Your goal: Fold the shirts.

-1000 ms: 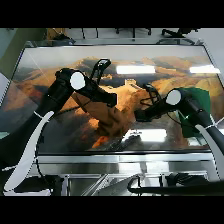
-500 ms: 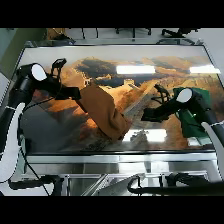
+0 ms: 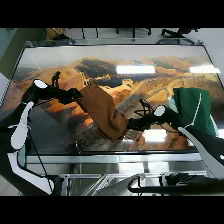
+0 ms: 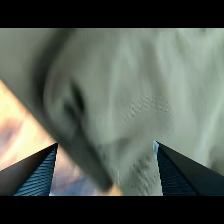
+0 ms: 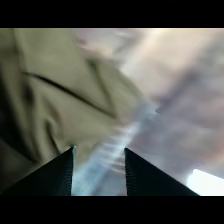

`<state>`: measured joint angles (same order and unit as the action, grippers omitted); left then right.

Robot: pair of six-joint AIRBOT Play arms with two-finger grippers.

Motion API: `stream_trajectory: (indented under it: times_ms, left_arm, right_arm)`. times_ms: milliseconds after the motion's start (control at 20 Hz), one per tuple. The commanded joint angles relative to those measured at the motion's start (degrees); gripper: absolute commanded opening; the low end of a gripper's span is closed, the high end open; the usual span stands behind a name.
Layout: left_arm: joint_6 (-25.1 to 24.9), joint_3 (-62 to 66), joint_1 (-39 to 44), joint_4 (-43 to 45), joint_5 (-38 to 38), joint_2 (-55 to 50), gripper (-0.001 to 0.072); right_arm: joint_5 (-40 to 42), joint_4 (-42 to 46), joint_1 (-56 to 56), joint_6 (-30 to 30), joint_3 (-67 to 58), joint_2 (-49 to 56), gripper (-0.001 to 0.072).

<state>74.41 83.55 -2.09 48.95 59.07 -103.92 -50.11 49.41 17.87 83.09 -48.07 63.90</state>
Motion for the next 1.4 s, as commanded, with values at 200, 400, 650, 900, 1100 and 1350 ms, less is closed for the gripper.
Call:
stream_trajectory:
  times_ms: [200,400,650,900,1100,1350]
  left_arm:
    - [-1.55,13.29,2.05,-3.04,1.49,-10.88,0.0003]
    - [-1.36,20.55,1.66,-3.04,9.18,-10.34,0.0009]
    - [-0.85,26.29,0.74,-2.89,15.96,-0.44,0.0008]
    - [0.26,30.67,0.44,-1.77,16.02,16.13,0.0009]
    - [1.11,33.07,0.44,-0.42,16.9,31.3,0.0009]
    - [3.34,33.07,0.39,12.74,13.99,48.63,0.0009]
  right_arm:
    - [7.1,-12.85,1.49,-12.17,0.46,4.09,0.0211]
    - [7.39,-13.46,0.17,-15.58,-1.9,3.63,0.0015]
    - [0.09,-13.49,-8.74,-19.58,-12.63,-2.19,0.0013]
    - [-7.45,-13.42,-16.55,-21.62,-31.15,-11.47,0.0012]
    - [-10.67,-8.94,-19.39,-21.86,-44.65,-19.02,0.0013]
    - [-9.16,7.04,-19.41,-21.05,-53.53,-27.93,0.0013]
